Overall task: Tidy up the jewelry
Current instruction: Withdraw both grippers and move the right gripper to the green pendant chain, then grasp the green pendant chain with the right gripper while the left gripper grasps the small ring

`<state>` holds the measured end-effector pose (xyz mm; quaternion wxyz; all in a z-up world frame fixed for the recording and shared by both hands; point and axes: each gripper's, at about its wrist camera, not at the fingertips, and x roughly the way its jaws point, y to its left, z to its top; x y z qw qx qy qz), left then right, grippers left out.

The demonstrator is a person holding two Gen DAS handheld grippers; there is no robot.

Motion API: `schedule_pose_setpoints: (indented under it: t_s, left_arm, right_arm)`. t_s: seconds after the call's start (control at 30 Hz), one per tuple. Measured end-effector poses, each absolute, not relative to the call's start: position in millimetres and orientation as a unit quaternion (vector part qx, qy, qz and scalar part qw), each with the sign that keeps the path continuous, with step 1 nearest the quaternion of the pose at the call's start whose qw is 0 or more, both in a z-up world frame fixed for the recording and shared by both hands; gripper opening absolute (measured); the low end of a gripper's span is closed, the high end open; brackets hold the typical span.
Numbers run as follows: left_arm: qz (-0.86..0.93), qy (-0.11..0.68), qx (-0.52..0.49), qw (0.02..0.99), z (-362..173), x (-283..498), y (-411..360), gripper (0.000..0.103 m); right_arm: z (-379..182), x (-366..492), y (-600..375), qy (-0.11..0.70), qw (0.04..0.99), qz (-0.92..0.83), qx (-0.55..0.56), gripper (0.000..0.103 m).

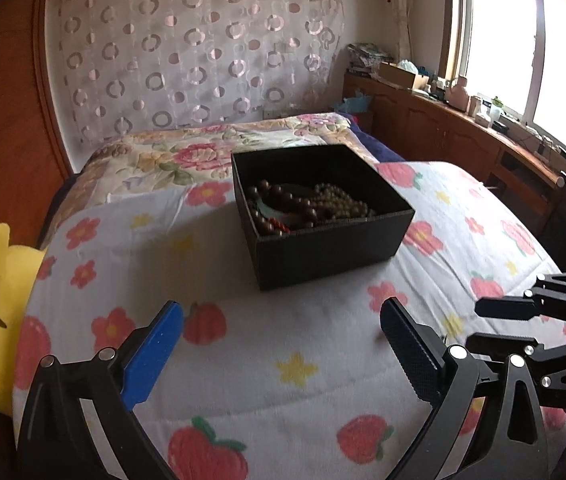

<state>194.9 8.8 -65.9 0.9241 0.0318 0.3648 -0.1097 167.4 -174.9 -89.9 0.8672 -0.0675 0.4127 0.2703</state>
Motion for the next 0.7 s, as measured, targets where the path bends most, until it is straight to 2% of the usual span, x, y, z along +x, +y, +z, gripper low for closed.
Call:
schedule_pose_setpoints:
  t_s: [0.53,0.7]
  left_arm:
    - [-0.105,0.377,0.024,0.920,-76.5,187.2,18.1,0.095]
    - [-0.103,0.382,0.022,0.918,-79.2,188.5,18.6,0.095]
  right_arm:
    - [-98.0,146.8,-163.8,0.428,0.850,0.293,-0.091,0.036]
    - [-100.0,141.7,-149.8,0.420,0.848,0.296,-0.132,0.036]
